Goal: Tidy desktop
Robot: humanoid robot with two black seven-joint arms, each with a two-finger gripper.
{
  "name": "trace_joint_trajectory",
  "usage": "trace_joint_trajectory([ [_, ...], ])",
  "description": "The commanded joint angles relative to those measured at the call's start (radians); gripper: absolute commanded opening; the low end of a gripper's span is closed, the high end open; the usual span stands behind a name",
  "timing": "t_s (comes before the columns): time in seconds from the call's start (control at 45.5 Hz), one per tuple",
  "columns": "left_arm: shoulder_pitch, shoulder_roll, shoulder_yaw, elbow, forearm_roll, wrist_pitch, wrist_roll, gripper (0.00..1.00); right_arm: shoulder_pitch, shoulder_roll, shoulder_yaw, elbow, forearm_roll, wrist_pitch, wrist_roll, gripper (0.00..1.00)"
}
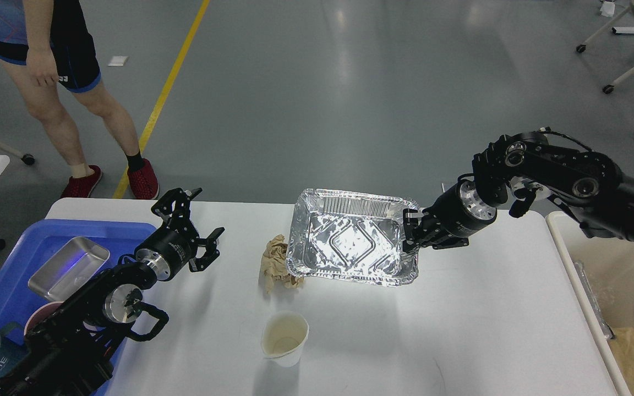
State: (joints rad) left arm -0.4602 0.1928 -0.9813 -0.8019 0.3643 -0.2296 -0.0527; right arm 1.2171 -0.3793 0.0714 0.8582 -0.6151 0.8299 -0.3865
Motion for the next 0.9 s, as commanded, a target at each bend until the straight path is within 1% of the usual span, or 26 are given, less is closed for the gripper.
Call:
trace_joint_trajectory([
  [0.0,0.006,-0.007,-0.011,0.0,-0.002,0.009,-0.009,0.97,-0.002,0.0,0.001,0.001,0.0,-0.003,0.0,0.0],
  [0.285,0.008,-0.015,-0.024,0.0,-0.01,0.004,-0.01,0.97,-0.007,-0.003,0.002,0.001,0.0,-0.005,0.0,0.0],
  [0.373,0.005,-0.019,-0.023,-0.002,-0.012,0.012,-0.009,0.97,-0.008,-0.006,0.002,0.001,0.0,-0.005,0.0,0.0],
  [0.461,-0.005,-0.021,-0.017,-0.003,-0.013,0.044,-0.004,0.97,-0.008,-0.006,0.002,0.001,0.0,-0.005,0.0,0.0],
  [0.549,0.0,-0.023,-0.013,-0.028,-0.013,0.062,-0.004,0.97,-0.008,-0.003,0.002,0.001,0.0,-0.006,0.0,0.0],
  [0.615,0.006,-0.021,-0.01,-0.072,-0.015,0.067,-0.004,0.97,-0.008,-0.001,0.002,0.001,0.0,-0.006,0.0,0.0],
  [0.725,0.011,-0.016,0.0,-0.131,-0.016,0.102,0.002,0.97,-0.008,0.0,0.002,0.001,0.0,-0.008,0.0,0.0],
  [0.878,0.032,0.007,0.006,-0.181,-0.018,0.11,0.011,0.97,-0.016,0.0,0.002,0.001,-0.002,-0.008,0.0,0.0],
])
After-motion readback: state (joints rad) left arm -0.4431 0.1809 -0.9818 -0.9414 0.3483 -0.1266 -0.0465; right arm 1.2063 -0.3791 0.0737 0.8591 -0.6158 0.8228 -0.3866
